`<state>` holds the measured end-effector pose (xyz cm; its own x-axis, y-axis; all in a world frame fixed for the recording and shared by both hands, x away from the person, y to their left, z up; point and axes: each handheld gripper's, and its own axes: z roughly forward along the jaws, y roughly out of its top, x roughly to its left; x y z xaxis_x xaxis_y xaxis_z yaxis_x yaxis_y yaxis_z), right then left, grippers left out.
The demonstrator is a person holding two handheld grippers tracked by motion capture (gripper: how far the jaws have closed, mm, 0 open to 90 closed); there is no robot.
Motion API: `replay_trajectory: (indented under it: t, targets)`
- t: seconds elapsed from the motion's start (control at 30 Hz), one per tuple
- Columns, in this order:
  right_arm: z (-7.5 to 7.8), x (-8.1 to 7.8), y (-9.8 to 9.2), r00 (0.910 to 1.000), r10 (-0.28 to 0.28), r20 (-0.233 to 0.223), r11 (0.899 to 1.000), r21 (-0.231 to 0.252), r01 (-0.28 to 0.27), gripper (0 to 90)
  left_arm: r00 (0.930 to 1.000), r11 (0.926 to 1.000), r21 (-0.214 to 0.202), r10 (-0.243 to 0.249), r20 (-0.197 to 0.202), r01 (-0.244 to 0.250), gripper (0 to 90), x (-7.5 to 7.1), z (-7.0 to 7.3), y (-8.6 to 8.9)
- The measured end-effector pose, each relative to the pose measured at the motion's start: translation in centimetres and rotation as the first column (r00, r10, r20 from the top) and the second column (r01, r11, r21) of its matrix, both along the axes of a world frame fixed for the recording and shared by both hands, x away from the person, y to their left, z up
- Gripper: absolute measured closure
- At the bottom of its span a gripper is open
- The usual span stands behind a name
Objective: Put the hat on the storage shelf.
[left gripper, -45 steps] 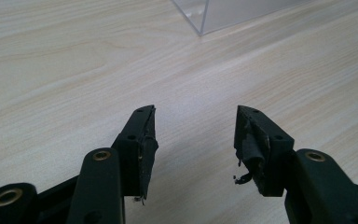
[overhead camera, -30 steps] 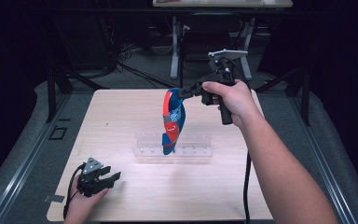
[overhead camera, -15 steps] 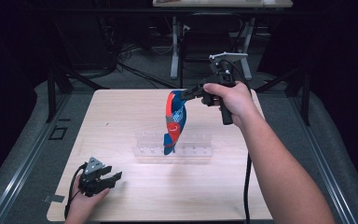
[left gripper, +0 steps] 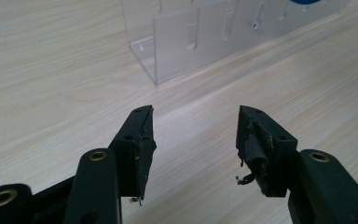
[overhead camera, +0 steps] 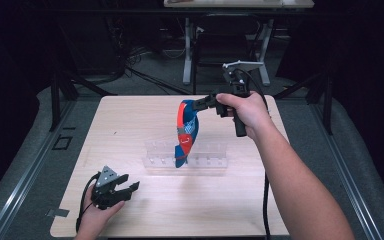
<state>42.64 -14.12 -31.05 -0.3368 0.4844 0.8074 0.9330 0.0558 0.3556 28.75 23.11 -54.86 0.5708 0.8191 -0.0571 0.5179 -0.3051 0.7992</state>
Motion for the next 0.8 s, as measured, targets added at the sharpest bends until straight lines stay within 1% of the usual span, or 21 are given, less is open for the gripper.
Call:
replay_trajectory:
  t: [0.03,0.07,0.13,0.17,0.27,0.3,0.37,0.47,0.57,0.63,0.7,0.77,0.8]
  targets:
    - [-0.1,-0.1,0.0,1.0000,0.001,0.002,1.000,0.001,-0.001,90.0,1.0000,1.0000,-0.005,-0.001,0.005,0.001,46.8,0.0,0.1,-0.1]
    - [-0.1,-0.1,0.0,1.0000,-0.001,0.004,1.000,0.002,0.001,90.0,1.0000,1.0000,0.000,-0.006,0.002,0.006,46.8,-0.1,0.2,-0.2]
    - [-0.2,-0.1,0.0,1.0000,-0.002,0.006,1.000,0.000,0.002,90.0,0.9998,0.9999,-0.004,-0.010,0.020,0.010,46.9,-0.2,0.3,-0.5]
    - [-0.4,-0.1,0.0,0.9999,-0.011,0.004,1.000,0.000,0.011,90.0,0.9998,0.9999,-0.004,-0.010,0.019,0.010,47.0,-0.2,0.3,-0.5]
    - [-0.7,-0.2,0.0,0.9999,-0.014,0.000,1.000,-0.005,0.014,90.0,0.9997,0.9999,-0.002,-0.010,0.021,0.010,47.0,-0.2,0.3,-0.4]
    - [-0.8,-0.2,0.0,0.9999,-0.012,-0.001,1.000,-0.003,0.012,90.0,0.9999,0.9999,0.003,-0.011,0.013,0.011,47.0,-0.2,0.3,-0.4]
    - [-0.9,-0.2,0.1,0.9999,-0.016,0.000,1.000,-0.008,0.016,90.0,0.9998,1.0000,0.000,-0.007,0.017,0.007,47.0,-0.2,0.1,-0.3]
    - [-1.1,-0.2,0.2,0.9999,-0.013,-0.003,1.000,-0.006,0.013,90.0,1.0000,1.0000,0.009,-0.002,0.008,0.002,47.0,-0.1,-0.1,-0.1]
    - [-1.5,-0.2,0.3,0.9999,-0.013,-0.007,1.000,-0.016,0.013,90.0,1.0000,0.9999,0.013,0.002,-0.001,-0.002,47.1,-0.1,-0.3,0.2]
    - [-1.8,-0.1,0.3,0.9999,-0.011,-0.007,0.999,-0.034,0.011,90.0,0.9999,0.9998,0.014,0.011,0.000,-0.011,47.0,0.0,-0.5,0.3]
    - [-2.1,-0.1,0.3,0.9998,-0.017,-0.014,0.999,-0.033,0.017,90.0,0.9999,0.9997,0.016,0.017,-0.002,-0.017,47.0,0.0,-0.6,0.5]
    - [-2.3,-0.1,0.3,0.9997,-0.015,-0.018,0.999,-0.045,0.014,90.0,0.9997,0.9996,0.020,0.019,-0.014,-0.019,47.0,0.0,-0.7,0.7]
    - [-2.5,-0.2,0.3,0.9997,-0.014,-0.021,0.999,-0.045,0.013,90.0,0.9996,0.9995,0.021,0.024,-0.012,-0.024,47.0,0.1,-0.8,0.8]
